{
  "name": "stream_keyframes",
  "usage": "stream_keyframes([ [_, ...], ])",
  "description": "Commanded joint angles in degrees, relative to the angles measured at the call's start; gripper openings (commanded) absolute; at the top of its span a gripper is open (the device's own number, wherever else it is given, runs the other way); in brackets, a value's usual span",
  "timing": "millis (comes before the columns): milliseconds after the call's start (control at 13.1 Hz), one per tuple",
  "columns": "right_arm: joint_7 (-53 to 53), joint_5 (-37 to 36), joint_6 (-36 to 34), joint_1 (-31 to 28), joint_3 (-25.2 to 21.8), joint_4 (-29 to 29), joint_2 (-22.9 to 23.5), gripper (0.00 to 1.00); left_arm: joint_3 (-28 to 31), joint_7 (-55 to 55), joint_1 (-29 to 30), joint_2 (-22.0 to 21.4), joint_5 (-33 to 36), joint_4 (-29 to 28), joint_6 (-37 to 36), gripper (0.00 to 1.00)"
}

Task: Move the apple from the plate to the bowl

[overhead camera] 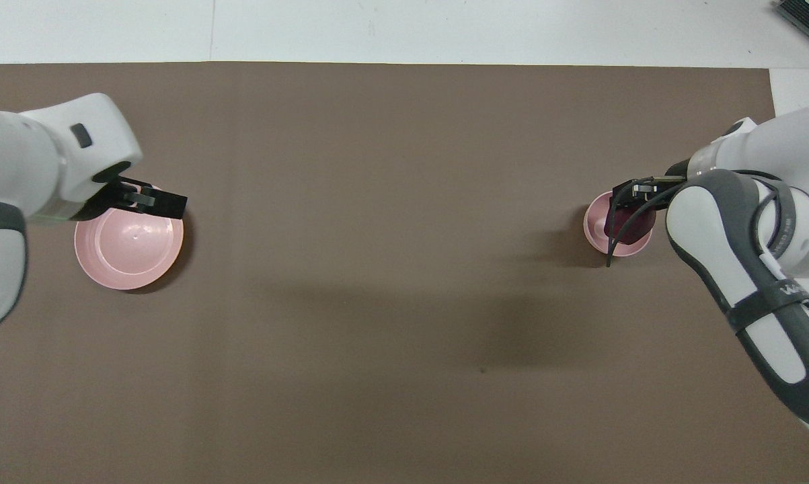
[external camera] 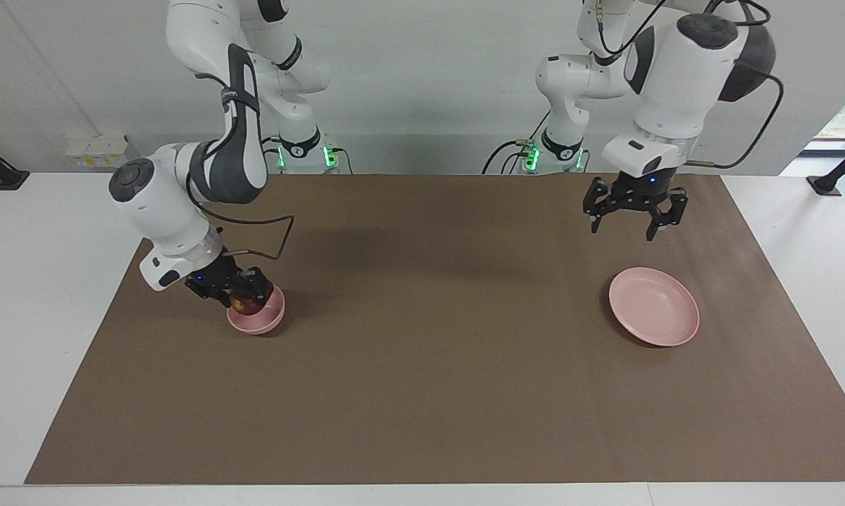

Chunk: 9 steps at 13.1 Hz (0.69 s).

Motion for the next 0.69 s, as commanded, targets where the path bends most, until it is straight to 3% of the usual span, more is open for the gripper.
stream_keyframes([
  [0,-2.6,-1.5,1.9,-0.8,0.2,-1.2,-0.4,0.00,-0.6,5.1,4.7,2.1,0.1,10.0,-9.1,1.00],
  [229,-2.7,-1.5,2.1,-0.8,0.2,-1.8,0.5,0.03,-0.1,5.2,6.0,4.9,-1.3,18.4,-16.3,1.00],
  [381,-2.7,-1.5,2.2,-0.7,0.2,-1.8,1.0,0.11,-0.1,4.8,8.1,4.5,-5.4,18.9,-19.1,1.00],
  [457,-2.6,-1.5,2.6,-0.8,0.2,-2.0,1.4,0.19,0.2,4.5,9.3,2.1,-6.1,15.9,-19.9,1.00],
  [610,-2.3,-1.5,3.4,-0.4,0.2,-1.8,2.0,0.62,0.2,4.6,9.5,0.7,-6.0,13.8,-20.4,1.00],
])
